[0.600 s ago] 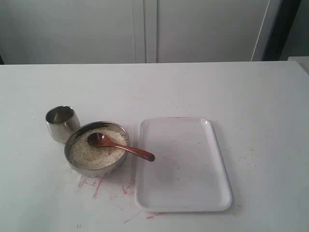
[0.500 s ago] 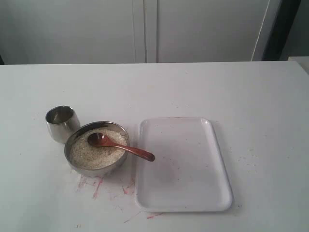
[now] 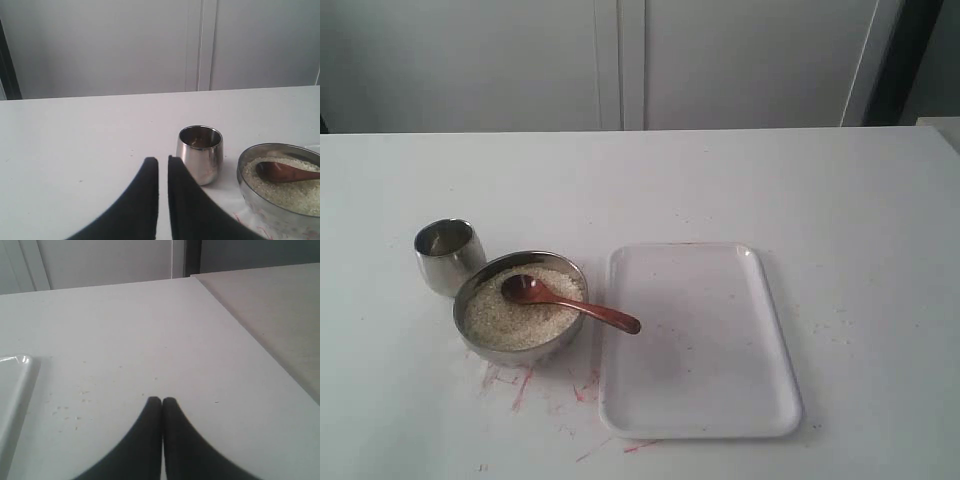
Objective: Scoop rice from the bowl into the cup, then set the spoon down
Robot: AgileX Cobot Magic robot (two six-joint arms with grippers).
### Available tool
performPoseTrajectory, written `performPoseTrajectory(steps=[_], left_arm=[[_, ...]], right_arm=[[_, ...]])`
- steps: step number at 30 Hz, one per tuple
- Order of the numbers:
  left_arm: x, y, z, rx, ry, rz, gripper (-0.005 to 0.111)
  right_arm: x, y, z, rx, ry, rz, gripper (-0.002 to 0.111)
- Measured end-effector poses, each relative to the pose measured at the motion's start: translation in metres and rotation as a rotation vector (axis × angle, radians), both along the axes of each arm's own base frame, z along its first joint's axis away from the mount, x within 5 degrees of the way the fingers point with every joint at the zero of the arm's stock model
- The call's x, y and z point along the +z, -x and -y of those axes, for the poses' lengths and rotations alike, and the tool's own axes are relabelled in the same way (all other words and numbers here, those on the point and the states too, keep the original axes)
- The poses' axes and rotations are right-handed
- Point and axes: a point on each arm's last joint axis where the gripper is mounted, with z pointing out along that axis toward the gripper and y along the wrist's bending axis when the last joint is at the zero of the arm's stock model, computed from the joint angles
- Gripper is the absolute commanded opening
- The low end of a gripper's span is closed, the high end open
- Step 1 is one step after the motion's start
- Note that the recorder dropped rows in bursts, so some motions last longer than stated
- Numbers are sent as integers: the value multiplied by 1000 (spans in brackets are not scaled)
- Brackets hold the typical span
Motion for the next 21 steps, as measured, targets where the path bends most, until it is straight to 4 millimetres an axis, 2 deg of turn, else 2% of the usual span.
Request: performPoseTrajectory(steps=[10, 21], left_arm=[[0, 0, 0, 0, 0, 0, 14], [0, 0, 0, 0, 0, 0, 14]], right_arm=[[3, -1, 0, 11, 21, 32, 0], [40, -4, -12, 141, 88, 442, 0]])
